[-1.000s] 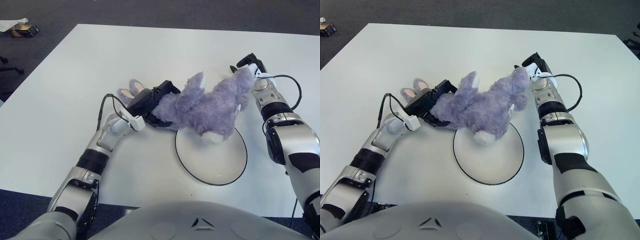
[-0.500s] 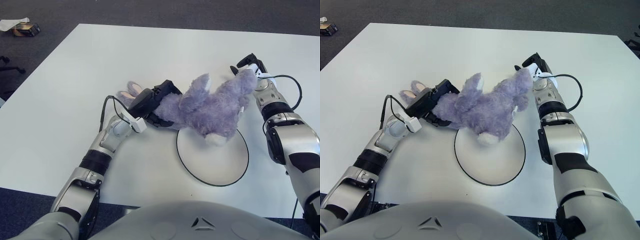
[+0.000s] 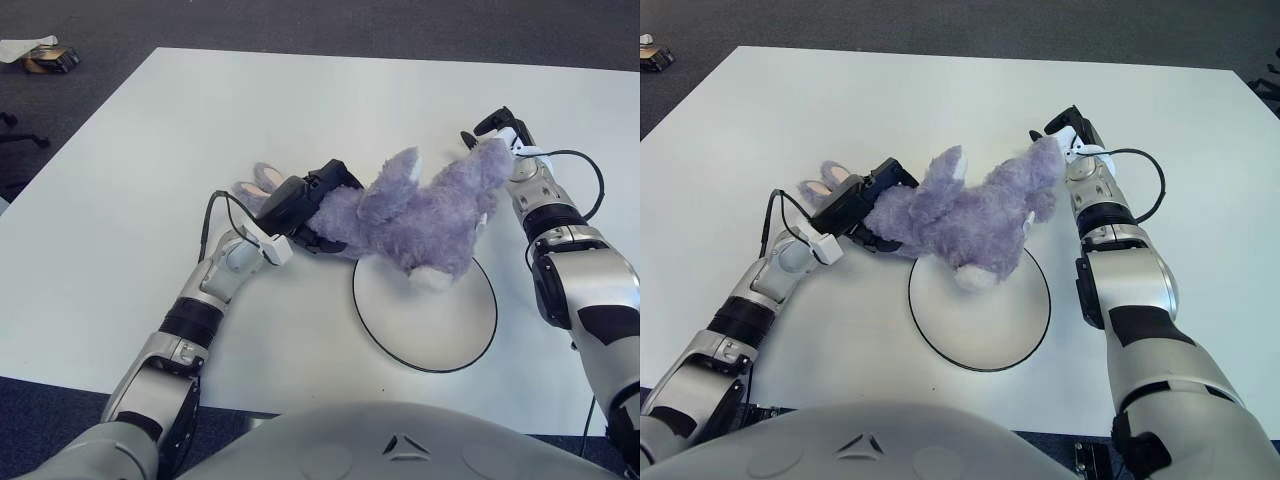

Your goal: Put the doll into the plate.

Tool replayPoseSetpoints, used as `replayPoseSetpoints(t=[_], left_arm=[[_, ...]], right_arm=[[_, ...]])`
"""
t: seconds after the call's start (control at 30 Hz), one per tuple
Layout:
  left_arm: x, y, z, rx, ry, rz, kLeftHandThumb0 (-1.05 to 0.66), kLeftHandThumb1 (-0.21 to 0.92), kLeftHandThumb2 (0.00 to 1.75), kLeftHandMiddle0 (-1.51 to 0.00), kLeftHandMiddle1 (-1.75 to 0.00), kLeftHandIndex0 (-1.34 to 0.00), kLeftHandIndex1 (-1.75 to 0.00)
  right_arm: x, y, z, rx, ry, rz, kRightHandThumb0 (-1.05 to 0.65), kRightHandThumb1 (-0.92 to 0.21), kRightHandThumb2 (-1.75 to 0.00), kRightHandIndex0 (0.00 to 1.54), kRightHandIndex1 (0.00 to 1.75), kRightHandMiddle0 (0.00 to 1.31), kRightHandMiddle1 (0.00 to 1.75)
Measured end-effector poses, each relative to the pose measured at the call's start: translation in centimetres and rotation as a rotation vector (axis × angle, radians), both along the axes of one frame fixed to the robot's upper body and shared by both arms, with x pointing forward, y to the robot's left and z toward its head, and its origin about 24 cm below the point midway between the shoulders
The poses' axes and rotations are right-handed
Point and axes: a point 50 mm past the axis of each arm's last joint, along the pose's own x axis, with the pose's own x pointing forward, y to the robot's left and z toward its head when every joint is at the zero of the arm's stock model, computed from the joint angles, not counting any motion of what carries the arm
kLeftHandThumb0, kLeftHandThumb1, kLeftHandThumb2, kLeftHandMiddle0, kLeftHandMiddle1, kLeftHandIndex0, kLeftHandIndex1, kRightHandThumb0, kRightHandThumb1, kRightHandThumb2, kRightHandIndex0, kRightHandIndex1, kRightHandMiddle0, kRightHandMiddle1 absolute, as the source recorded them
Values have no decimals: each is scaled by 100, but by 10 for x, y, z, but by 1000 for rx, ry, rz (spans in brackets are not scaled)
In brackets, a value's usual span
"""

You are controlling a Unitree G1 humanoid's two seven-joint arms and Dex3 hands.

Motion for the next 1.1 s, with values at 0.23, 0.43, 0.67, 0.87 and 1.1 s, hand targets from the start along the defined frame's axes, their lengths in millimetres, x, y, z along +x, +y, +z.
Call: replayPoseSetpoints(t=[0.23, 0.43, 0.67, 0.87, 1.1], left_arm=[[0, 0, 0, 0, -2, -3, -38, 70, 80, -75, -175, -35, -171], [0, 0, 0, -7, -6, -6, -39, 66, 86, -79, -175, -35, -174], [0, 1, 1, -31, -32, -1, -44, 46, 113, -99, -175, -50, -175], [0, 1, 4, -78, -92, 2, -48, 32, 131, -118, -175, -61, -175], [1, 1, 4, -95, -136, 3, -49, 29, 135, -122, -175, -63, -175]], right_arm=[[0, 0, 0, 3, -1, -2, -1, -77, -77, 19, 175, 17, 175], [0, 0, 0, 3, -2, -2, -1, -77, -77, 19, 175, 18, 175], [0, 0, 0, 3, -2, -3, -1, -77, -77, 19, 175, 18, 175], [0, 0, 0, 7, -3, -4, -1, -78, -76, 19, 175, 17, 175], [0, 0, 0, 10, -3, -6, -1, -78, -76, 19, 175, 17, 175]])
